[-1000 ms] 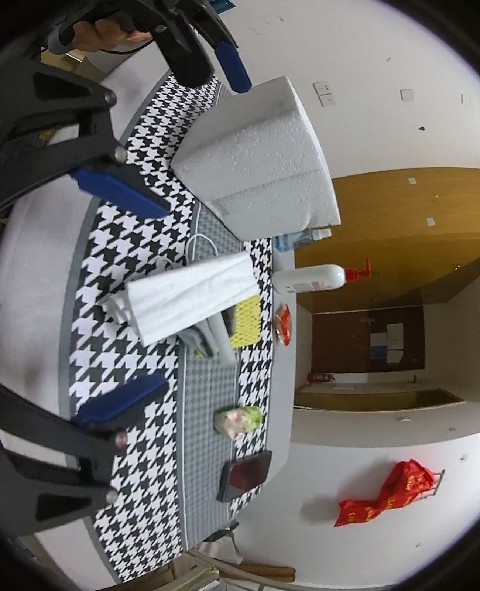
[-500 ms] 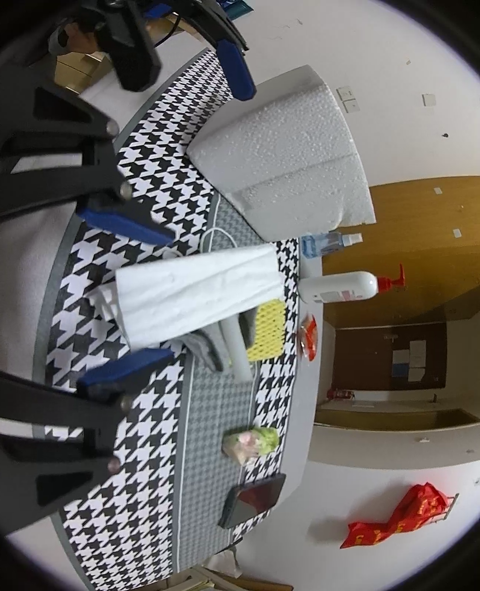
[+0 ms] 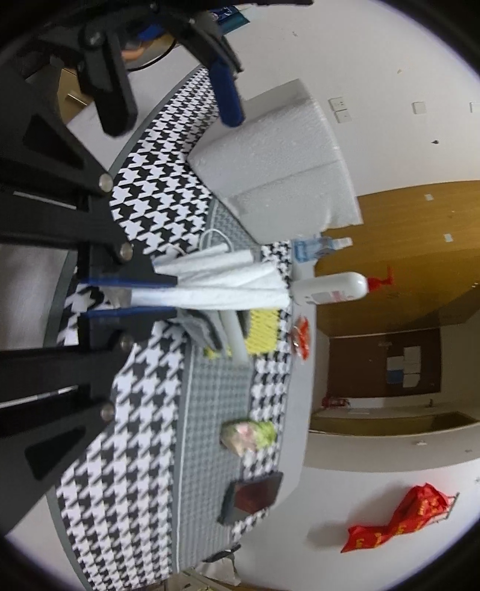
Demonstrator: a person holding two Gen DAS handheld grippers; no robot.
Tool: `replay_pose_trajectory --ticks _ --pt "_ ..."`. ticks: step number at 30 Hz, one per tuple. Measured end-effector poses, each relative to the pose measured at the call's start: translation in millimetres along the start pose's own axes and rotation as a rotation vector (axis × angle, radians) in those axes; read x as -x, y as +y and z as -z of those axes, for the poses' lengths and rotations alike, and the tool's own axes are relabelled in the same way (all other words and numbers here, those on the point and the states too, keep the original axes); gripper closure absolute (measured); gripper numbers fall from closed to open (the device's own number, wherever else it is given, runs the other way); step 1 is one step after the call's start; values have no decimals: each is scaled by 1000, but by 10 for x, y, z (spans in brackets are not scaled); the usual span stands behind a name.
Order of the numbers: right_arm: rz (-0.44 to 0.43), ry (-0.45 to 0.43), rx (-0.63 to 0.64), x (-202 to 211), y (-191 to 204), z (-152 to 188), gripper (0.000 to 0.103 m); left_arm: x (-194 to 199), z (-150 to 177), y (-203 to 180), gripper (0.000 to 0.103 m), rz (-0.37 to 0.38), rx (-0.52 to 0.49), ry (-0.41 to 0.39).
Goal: Organize soft objects
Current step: 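Lift the white cloth off the table with the right gripper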
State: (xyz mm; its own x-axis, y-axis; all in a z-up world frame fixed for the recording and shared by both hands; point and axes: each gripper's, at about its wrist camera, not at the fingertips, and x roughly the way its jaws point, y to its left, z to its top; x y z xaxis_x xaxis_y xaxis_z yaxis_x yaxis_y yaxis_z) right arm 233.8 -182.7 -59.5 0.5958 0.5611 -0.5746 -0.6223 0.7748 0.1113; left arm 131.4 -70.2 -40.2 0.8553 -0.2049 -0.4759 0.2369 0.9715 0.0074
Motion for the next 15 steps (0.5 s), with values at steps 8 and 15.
replay_pose_trajectory --ticks 8,15 --pt "63 -38 -73 267 -268 4 91 -178 -77 -106 1 0 -7 35" --pt "154 -85 -88 559 -457 6 92 -290 -105 -100 1 -9 10 47"
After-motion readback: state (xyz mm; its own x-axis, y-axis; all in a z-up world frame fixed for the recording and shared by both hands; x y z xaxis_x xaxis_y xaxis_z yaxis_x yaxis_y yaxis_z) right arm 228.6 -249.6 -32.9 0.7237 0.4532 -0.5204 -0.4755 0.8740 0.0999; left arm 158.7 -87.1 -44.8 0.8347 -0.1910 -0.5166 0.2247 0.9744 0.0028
